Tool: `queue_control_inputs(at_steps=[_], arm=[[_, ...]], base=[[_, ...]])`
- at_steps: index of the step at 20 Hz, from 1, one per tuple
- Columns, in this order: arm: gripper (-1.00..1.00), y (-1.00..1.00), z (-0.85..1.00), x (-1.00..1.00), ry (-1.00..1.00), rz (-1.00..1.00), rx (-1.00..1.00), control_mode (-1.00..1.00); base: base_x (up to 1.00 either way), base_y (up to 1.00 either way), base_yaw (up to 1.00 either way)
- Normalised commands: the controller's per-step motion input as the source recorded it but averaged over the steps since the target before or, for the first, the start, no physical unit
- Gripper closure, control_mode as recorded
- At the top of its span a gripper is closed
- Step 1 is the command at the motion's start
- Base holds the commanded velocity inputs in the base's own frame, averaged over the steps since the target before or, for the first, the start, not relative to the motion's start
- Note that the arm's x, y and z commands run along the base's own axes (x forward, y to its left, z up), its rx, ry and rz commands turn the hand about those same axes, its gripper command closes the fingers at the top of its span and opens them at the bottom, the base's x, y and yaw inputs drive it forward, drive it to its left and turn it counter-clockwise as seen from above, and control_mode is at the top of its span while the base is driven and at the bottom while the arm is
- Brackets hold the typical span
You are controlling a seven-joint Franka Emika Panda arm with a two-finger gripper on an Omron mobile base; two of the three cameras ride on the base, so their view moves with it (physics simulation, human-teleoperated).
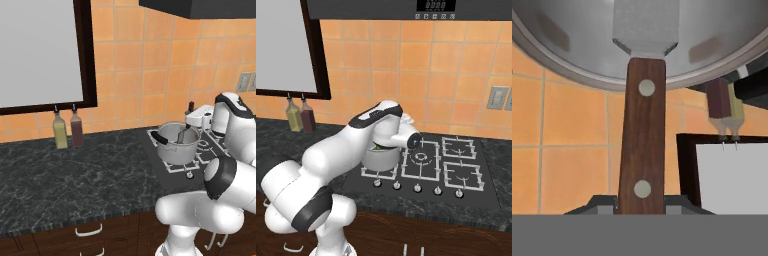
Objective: Put the broccoli and avocado in the pot. Retrieve the spatula and lightly stir the vegetables in the pot.
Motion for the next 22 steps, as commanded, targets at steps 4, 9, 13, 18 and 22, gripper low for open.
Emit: queue_control_inputs(at_steps=[4, 9, 13, 18, 22], arm=[[1.0, 0.0, -0.67, 0.0, 0.04, -0.11, 0.0, -1.0], [1.0, 0.0, -0.45, 0.17, -0.02, -0.15, 0.0, -1.0], [1.0, 0.0, -0.15, 0.16, -0.1, -0.14, 0.0, -1.0], [1.0, 0.0, 0.03, 0.01, -0.19, -0.08, 0.0, -1.0], [1.0, -0.02, 0.18, -0.19, 0.09, -0.05, -0.05, -1.0]], base=[[0.0, 0.0, 0.0], [0.0, 0.0, 0.0], [0.0, 0.0, 0.0], [0.0, 0.0, 0.0], [0.0, 0.0, 0.0]])
